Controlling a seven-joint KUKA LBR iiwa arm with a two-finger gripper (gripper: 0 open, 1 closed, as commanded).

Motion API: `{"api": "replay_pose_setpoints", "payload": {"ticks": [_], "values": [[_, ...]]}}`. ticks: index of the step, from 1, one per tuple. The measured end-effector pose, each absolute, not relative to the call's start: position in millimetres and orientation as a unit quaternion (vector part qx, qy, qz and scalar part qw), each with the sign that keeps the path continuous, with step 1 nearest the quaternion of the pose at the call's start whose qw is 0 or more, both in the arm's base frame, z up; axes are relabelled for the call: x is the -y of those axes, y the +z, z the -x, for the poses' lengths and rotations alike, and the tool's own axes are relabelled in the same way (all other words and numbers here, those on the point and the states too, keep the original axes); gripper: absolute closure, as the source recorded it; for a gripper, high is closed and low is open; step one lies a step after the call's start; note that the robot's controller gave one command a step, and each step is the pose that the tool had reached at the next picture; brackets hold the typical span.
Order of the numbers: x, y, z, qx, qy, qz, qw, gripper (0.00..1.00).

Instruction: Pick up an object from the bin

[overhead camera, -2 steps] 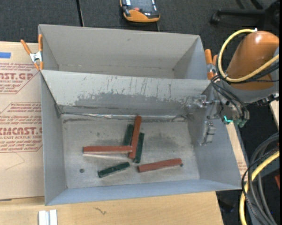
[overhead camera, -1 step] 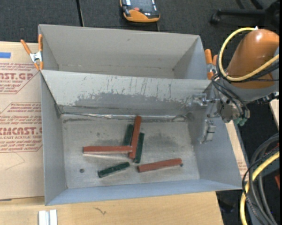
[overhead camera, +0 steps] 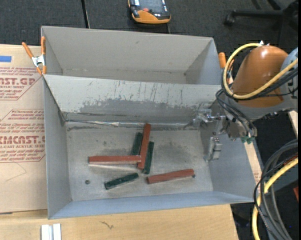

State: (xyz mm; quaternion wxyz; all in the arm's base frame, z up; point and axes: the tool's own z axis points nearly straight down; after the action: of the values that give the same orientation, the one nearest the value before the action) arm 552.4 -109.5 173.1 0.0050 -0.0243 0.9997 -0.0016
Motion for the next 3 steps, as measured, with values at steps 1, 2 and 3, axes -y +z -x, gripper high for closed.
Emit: {"api": "replay_pose_setpoints", "payload": {"ticks": [1,2,3], "values": [[55.4,136.6,-508.0,-0.997,0.002,0.071,-0.002,0.00],[51.2,136.6,-511.8,-0.998,0.000,0.062,0.001,0.00],[34.5,80.3,-498.4,-0.997,0.000,0.082,0.002,0.00]]}}
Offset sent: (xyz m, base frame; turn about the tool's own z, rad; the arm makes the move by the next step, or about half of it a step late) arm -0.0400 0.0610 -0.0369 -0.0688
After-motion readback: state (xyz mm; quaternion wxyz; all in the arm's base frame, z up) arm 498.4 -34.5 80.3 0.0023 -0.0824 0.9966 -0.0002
